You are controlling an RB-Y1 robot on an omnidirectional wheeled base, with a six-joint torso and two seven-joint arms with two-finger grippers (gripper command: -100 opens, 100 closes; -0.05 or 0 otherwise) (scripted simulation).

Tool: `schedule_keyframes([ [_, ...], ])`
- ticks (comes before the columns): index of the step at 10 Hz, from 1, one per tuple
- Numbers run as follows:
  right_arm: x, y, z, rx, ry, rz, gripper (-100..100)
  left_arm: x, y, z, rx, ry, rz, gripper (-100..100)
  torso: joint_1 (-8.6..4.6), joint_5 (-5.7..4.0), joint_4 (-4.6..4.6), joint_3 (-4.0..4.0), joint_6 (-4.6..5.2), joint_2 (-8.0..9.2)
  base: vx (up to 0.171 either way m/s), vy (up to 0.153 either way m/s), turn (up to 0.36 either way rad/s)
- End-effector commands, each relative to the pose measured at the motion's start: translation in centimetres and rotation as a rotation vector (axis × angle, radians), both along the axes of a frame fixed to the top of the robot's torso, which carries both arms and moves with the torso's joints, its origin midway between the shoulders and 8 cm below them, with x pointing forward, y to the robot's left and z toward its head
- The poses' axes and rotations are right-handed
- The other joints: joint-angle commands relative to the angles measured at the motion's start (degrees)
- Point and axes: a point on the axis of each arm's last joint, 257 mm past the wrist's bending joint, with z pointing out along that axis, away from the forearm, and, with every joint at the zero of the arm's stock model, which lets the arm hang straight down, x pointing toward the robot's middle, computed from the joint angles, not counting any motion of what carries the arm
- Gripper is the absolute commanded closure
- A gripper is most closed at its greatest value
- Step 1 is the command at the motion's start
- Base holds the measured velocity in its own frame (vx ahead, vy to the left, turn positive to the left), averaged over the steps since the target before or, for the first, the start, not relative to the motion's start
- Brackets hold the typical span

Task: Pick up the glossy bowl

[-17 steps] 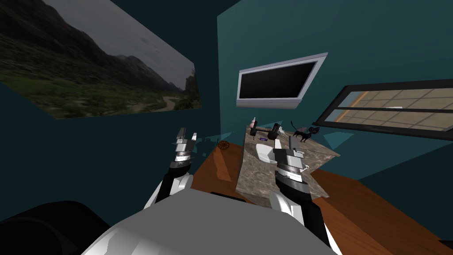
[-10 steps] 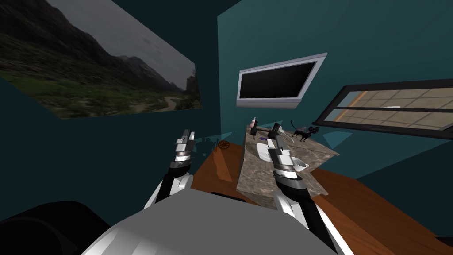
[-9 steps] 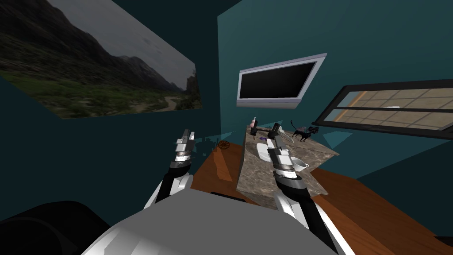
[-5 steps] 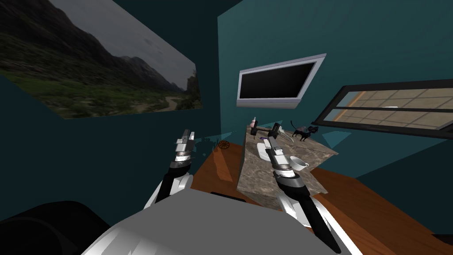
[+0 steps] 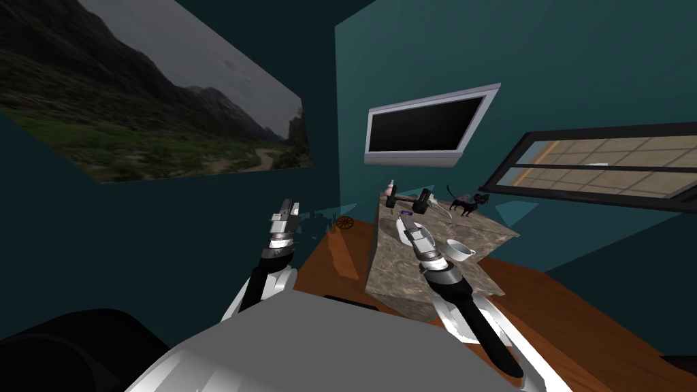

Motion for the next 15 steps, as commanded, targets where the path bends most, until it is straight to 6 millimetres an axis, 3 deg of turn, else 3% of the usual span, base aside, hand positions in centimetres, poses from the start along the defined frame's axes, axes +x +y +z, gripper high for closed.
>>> schedule_keyframes([
  [1, 0.0, 0.5, -0.5, -0.058, 0.004, 0.014, -100, 0.0, 0.0, 0.0, 0.000, 0.000, 0.000, 0, 0.00, 0.00, 0.00, 0.00, 0.00, 0.00, -0.007, 0.029, -0.009],
  [4, 0.6, 1.6, -2.6, -0.213, 0.015, 0.033, -100, 0.0, 0.0, 0.0, 0.000, 0.000, 0.000, 0, 0.00, 0.01, 0.00, -0.02, 0.00, -0.03, -0.002, 0.037, -0.016],
  [6, 0.5, 1.8, -3.0, -0.250, 0.019, 0.047, -100, 0.0, 0.0, 0.0, 0.000, 0.000, 0.000, 0, -0.01, 0.01, 0.00, -0.01, 0.00, -0.02, -0.001, 0.022, -0.005],
  [9, 1.0, 2.5, -5.6, -0.418, 0.028, 0.066, -100, 0.0, 0.0, 0.0, 0.000, 0.000, 0.000, 0, -0.02, 0.00, 0.00, -0.02, 0.00, -0.04, 0.005, 0.032, -0.020],
  [11, 0.9, 2.4, -5.9, -0.454, 0.032, 0.078, -100, 0.0, 0.0, 0.0, 0.000, 0.000, 0.000, 0, 0.00, 0.01, -0.01, -0.04, 0.00, -0.07, 0.008, 0.026, -0.006],
  [15, 1.1, 2.4, -9.2, -0.658, 0.041, 0.107, -100, 0.0, 0.0, 0.0, 0.000, 0.000, 0.000, 0, 0.03, 0.01, -0.02, -0.04, 0.00, -0.08, 0.012, 0.036, -0.022],
])
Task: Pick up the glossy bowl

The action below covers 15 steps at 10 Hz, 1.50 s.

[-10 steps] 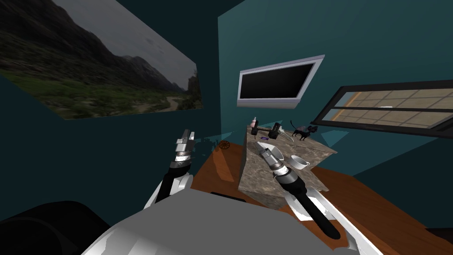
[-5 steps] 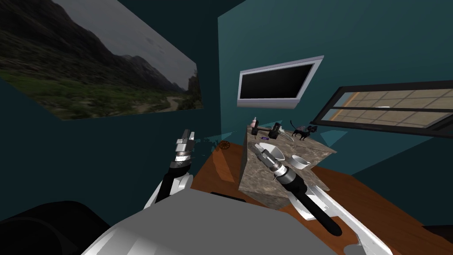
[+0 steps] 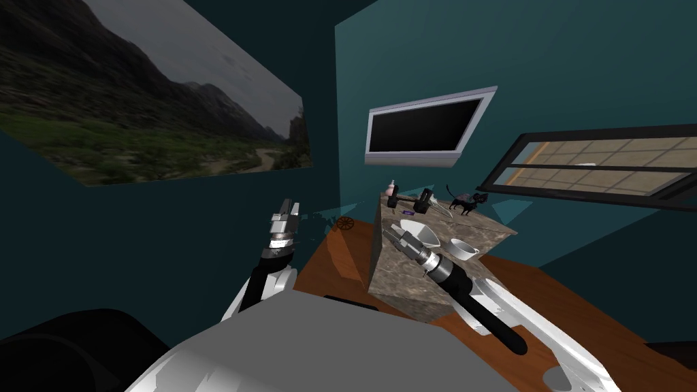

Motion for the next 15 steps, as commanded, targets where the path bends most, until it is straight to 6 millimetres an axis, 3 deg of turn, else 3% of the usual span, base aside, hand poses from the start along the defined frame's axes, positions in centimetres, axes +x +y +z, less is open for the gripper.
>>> schedule_keyframes([
  [1, 0.1, -0.2, -1.7, -0.093, 0.004, 0.010, -100, 0.0, 0.0, 0.0, 0.000, 0.000, 0.000, 0, 0.00, 0.00, 0.00, 0.00, 0.00, 0.00, 0.026, 0.041, -0.028],
  [3, -0.1, -0.5, -2.2, -0.138, 0.007, 0.023, -100, 0.0, 0.0, 0.0, 0.000, 0.000, 0.000, 0, 0.00, 0.00, -0.01, -0.02, 0.00, -0.03, 0.016, 0.027, -0.009],
  [6, 0.1, -1.6, -5.4, -0.314, 0.014, 0.044, -100, 0.0, 0.0, 0.0, 0.000, 0.000, 0.000, 0, -0.05, -0.02, -0.01, -0.02, 0.00, -0.02, 0.024, 0.031, -0.027],
  [8, -0.1, -2.0, -5.7, -0.353, 0.016, 0.055, -100, 0.0, 0.0, 0.0, 0.000, 0.000, 0.000, 0, 0.02, 0.00, -0.01, -0.03, 0.00, -0.04, 0.020, 0.031, -0.011],
  [9, 0.0, -2.9, -7.3, -0.433, 0.019, 0.063, -100, 0.0, 0.0, 0.0, 0.000, 0.000, 0.000, 0, -0.05, -0.02, 0.00, -0.01, 0.00, -0.01, 0.030, 0.029, -0.035],
  [12, -0.1, -4.6, -9.0, -0.561, 0.026, 0.084, -100, 0.0, 0.0, 0.0, 0.000, 0.000, 0.000, 0, 0.02, 0.00, -0.02, -0.06, 0.00, -0.10, 0.037, 0.040, -0.026],
  [15, -0.2, -7.5, -11.8, -0.741, 0.037, 0.106, -100, 0.0, 0.0, 0.0, 0.000, 0.000, 0.000, 0, 0.01, -0.01, -0.03, -0.06, -0.01, -0.09, 0.041, 0.043, -0.032],
])
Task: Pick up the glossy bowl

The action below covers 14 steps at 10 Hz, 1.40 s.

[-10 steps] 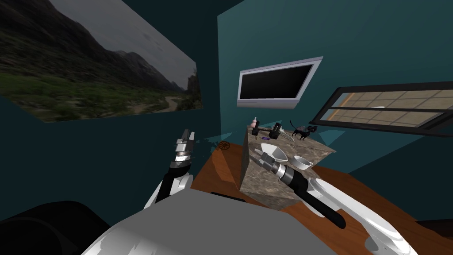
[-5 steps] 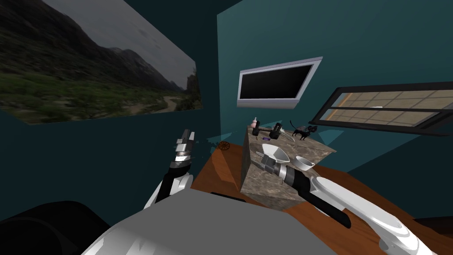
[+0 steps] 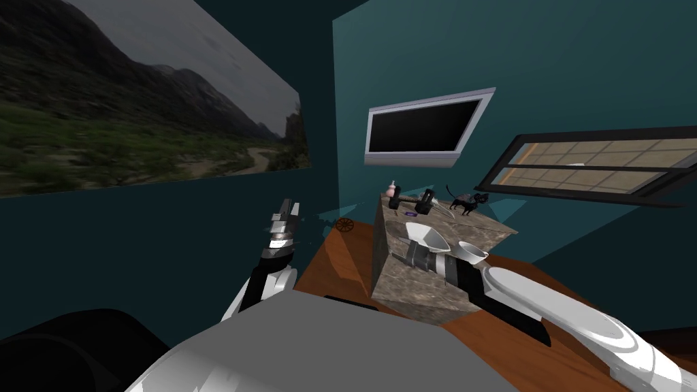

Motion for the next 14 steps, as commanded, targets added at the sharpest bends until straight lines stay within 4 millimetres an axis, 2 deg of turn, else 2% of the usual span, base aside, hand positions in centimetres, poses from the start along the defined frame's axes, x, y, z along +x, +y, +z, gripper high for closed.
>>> schedule_keyframes([
  [1, -0.2, -1.2, -0.7, -0.068, 0.005, 0.014, -100, 0.0, 0.0, 0.0, 0.000, 0.000, 0.000, 0, 0.00, 0.00, 0.00, 0.00, 0.00, 0.00, 0.039, 0.041, -0.023],
  [2, -0.2, -2.5, -1.9, -0.135, 0.008, 0.019, -100, 0.0, 0.0, 0.0, 0.000, 0.000, 0.000, 0, -0.02, 0.00, 0.00, 0.01, -0.01, 0.02, 0.054, 0.045, -0.038],
  [3, -0.3, -3.0, -1.9, -0.160, 0.010, 0.025, -100, 0.0, 0.0, 0.0, 0.000, 0.000, 0.000, 0, 0.00, 0.00, -0.01, -0.02, -0.01, -0.04, 0.047, 0.033, -0.019],
  [4, -0.3, -4.5, -2.9, -0.229, 0.015, 0.031, -100, 0.0, 0.0, 0.0, 0.000, 0.000, 0.000, 0, -0.04, 0.00, -0.01, -0.01, -0.01, -0.02, 0.051, 0.032, -0.034],
  [5, -0.4, -5.2, -2.8, -0.260, 0.017, 0.038, -100, 0.0, 0.0, 0.0, 0.000, 0.000, 0.000, 0, -0.05, -0.01, -0.01, -0.02, 0.00, -0.03, 0.042, 0.029, -0.027],
  [6, -0.5, -6.7, -3.7, -0.326, 0.022, 0.045, -100, 0.0, 0.0, 0.0, 0.000, 0.000, 0.000, 0, -0.06, -0.02, -0.01, -0.01, -0.01, -0.01, 0.055, 0.046, -0.032],
  [7, -0.5, -7.2, -3.6, -0.347, 0.024, 0.049, -100, 0.0, 0.0, 0.0, 0.000, 0.000, 0.000, 0, -0.02, -0.01, -0.01, -0.02, 0.00, -0.04, 0.048, 0.039, -0.024],
  [8, -0.7, -8.9, -4.4, -0.416, 0.030, 0.057, -100, 0.0, 0.0, 0.0, 0.000, 0.000, 0.000, 0, -0.03, 0.00, 0.00, -0.01, -0.01, -0.01, 0.062, 0.037, -0.042],
  [9, -0.7, -9.3, -4.2, -0.433, 0.031, 0.061, -100, 0.0, 0.0, 0.0, 0.000, 0.000, 0.000, 0, -0.03, -0.01, -0.01, -0.03, 0.00, -0.05, 0.049, 0.030, -0.022],
  [10, -0.9, -11.2, -4.8, -0.504, 0.038, 0.069, -100, 0.0, 0.0, 0.0, 0.000, 0.000, 0.000, 0, -0.06, -0.01, -0.01, -0.02, -0.02, -0.03, 0.061, 0.035, -0.033],
  [11, -0.9, -11.4, -4.7, -0.513, 0.039, 0.071, -100, 0.0, 0.0, 0.0, 0.000, 0.000, 0.000, 0, -0.05, -0.01, -0.01, -0.03, 0.00, -0.06, 0.052, 0.036, -0.020],
  [13, -1.3, -15.0, -5.3, -0.640, 0.054, 0.086, -100, 0.0, 0.0, 0.0, 0.000, 0.000, 0.000, 0, -0.04, -0.01, -0.01, -0.02, -0.01, -0.04, 0.064, 0.046, -0.045],
  [14, -1.3, -15.4, -5.1, -0.657, 0.055, 0.089, -100, 0.0, 0.0, 0.0, 0.000, 0.000, 0.000, 0, 0.01, -0.01, -0.02, -0.06, 0.00, -0.10, 0.065, 0.044, -0.027],
])
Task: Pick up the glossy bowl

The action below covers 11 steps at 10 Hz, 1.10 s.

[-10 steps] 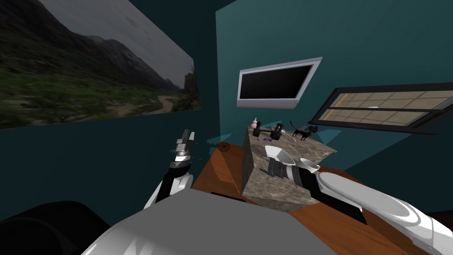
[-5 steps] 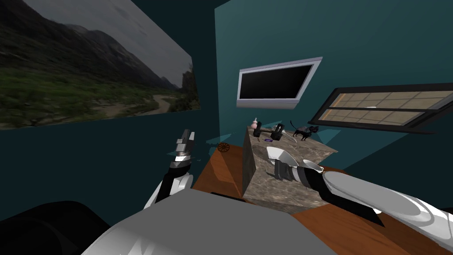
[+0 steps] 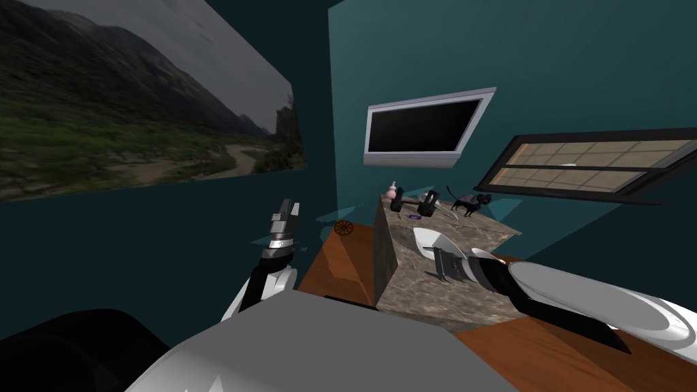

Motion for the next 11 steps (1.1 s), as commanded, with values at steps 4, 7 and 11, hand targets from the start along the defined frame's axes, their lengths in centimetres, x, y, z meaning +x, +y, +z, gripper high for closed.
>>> schedule_keyframes([
  [4, -0.7, -5.6, 0.1, -0.192, 0.026, 0.015, -100, 0.0, 0.0, 0.0, 0.000, 0.000, 0.000, 0, -0.10, -0.03, 0.01, 0.03, 0.01, 0.04, 0.061, 0.023, -0.029],
  [7, -0.9, -7.1, 0.2, -0.237, 0.035, 0.018, -100, 0.0, 0.0, 0.0, 0.000, 0.000, 0.000, 0, -0.10, -0.04, 0.03, 0.08, 0.01, 0.14, 0.033, 0.022, -0.011],
  [11, -2.2, -11.0, 0.3, -0.352, 0.073, 0.022, -100, 0.0, 0.0, 0.0, 0.000, 0.000, 0.000, 0, -0.13, -0.05, 0.02, 0.04, 0.01, 0.07, 0.057, 0.020, -0.029],
])
